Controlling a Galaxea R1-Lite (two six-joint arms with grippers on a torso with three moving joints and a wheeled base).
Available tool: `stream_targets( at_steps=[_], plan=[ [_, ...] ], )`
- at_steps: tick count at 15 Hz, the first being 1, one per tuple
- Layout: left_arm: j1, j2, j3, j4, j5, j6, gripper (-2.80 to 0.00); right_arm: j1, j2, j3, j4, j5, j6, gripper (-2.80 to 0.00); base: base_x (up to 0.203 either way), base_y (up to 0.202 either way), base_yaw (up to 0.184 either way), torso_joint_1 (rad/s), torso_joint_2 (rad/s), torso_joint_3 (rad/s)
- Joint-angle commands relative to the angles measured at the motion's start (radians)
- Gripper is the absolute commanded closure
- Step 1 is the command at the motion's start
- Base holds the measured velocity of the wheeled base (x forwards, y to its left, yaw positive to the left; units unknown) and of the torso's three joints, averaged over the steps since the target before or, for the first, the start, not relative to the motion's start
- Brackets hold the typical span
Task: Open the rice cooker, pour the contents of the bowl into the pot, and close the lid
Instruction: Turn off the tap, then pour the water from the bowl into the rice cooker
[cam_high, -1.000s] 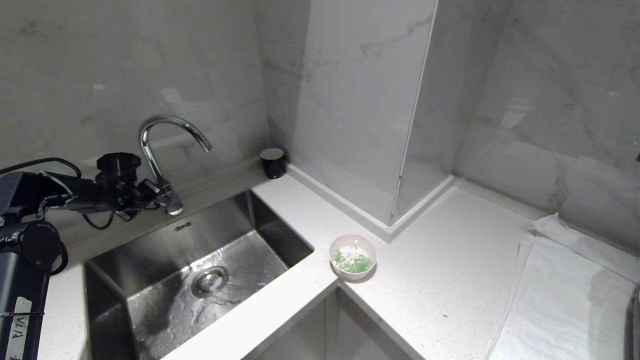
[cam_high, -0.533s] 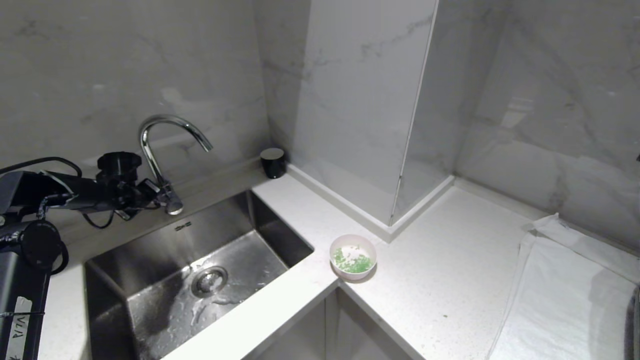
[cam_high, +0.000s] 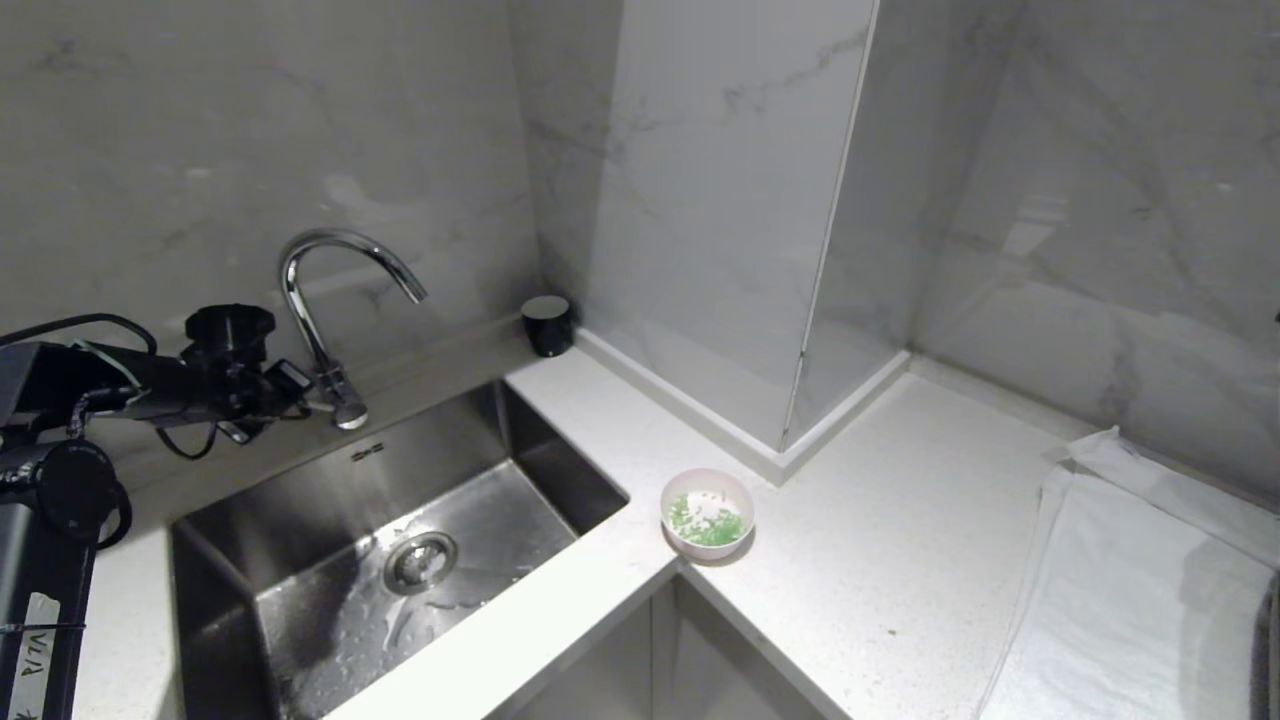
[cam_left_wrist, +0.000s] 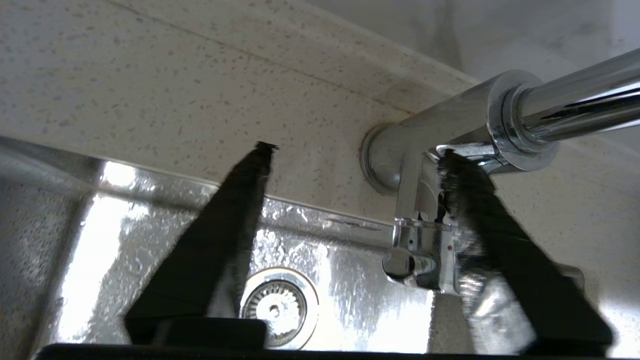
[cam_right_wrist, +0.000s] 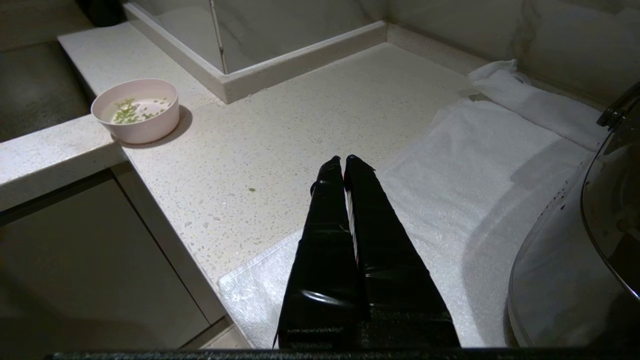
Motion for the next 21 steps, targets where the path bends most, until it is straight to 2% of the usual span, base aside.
stream_targets(
  at_steps=[1, 5, 10, 14, 15, 16, 19, 21],
  plan=[
    [0.002, -0.035, 0.006, 0.002, -0.001, -0.008, -2.8, 0.0, 0.0, 0.0, 0.0, 0.0, 0.0, 0.0, 0.0, 0.0, 0.0, 0.0, 0.0, 0.0],
    [0.0, -0.138, 0.044, 0.027, -0.005, -0.028, -2.8, 0.0, -0.001, 0.0, 0.0, 0.0, 0.0, 0.0, 0.0, 0.0, 0.0, 0.0, 0.0, 0.0],
    [-0.024, -0.294, 0.28, 0.067, -0.03, -0.051, -2.8, -0.001, 0.0, 0.0, 0.0, 0.0, 0.0, 0.0, 0.0, 0.0, 0.0, 0.0, 0.0, 0.0],
    [-0.082, -0.486, 0.544, 0.061, -0.179, -0.047, -2.8, 0.0, 0.0, 0.0, 0.0, 0.0, 0.0, 0.0, 0.0, 0.0, 0.0, 0.0, 0.0, 0.0],
    [-0.107, -0.521, 0.597, 0.06, -0.194, -0.044, -2.8, 0.0, -0.001, 0.0, 0.0, 0.0, 0.0, 0.0, 0.0, 0.0, 0.0, 0.0, 0.0, 0.0],
    [-0.13, -0.549, 0.647, 0.06, -0.2, -0.027, -2.8, -0.001, 0.001, 0.0, 0.0, 0.0, 0.0, 0.0, 0.0, 0.0, 0.0, 0.0, 0.0, 0.0],
    [-0.202, -0.659, 0.819, 0.057, -0.211, 0.088, -2.8, 0.0, 0.0, 0.0, 0.0, 0.0, 0.0, 0.0, 0.0, 0.0, 0.0, 0.0, 0.0, 0.0],
    [-0.237, -0.743, 0.903, 0.056, -0.262, 0.141, -2.8, -0.001, -0.001, 0.0, 0.0, 0.0, 0.0, 0.0, 0.0, 0.0, 0.0, 0.0, 0.0, 0.0]
  ],
)
